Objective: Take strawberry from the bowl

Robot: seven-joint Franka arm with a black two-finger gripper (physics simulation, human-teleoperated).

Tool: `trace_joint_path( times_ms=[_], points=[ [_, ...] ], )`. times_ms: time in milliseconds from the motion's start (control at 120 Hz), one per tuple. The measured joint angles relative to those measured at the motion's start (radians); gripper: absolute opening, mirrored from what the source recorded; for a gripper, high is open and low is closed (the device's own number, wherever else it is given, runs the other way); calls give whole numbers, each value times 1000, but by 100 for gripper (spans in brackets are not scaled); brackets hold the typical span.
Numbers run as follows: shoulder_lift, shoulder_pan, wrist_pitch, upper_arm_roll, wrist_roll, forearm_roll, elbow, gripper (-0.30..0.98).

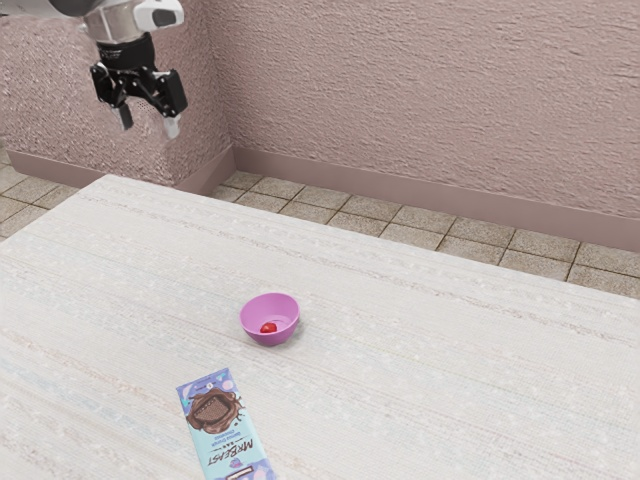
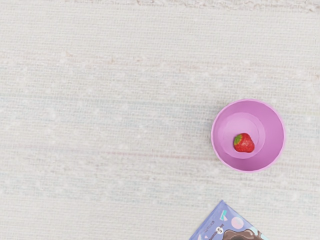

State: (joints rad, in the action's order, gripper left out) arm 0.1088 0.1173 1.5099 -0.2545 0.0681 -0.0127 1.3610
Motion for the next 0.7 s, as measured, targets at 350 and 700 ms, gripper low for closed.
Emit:
trace_joint_path(
  times_ms=[350, 700],
  points=[
    [24, 14, 4, 5, 12, 3, -7, 67],
    [59, 74, 290, 3, -16, 3, 430, 67]
  ],
)
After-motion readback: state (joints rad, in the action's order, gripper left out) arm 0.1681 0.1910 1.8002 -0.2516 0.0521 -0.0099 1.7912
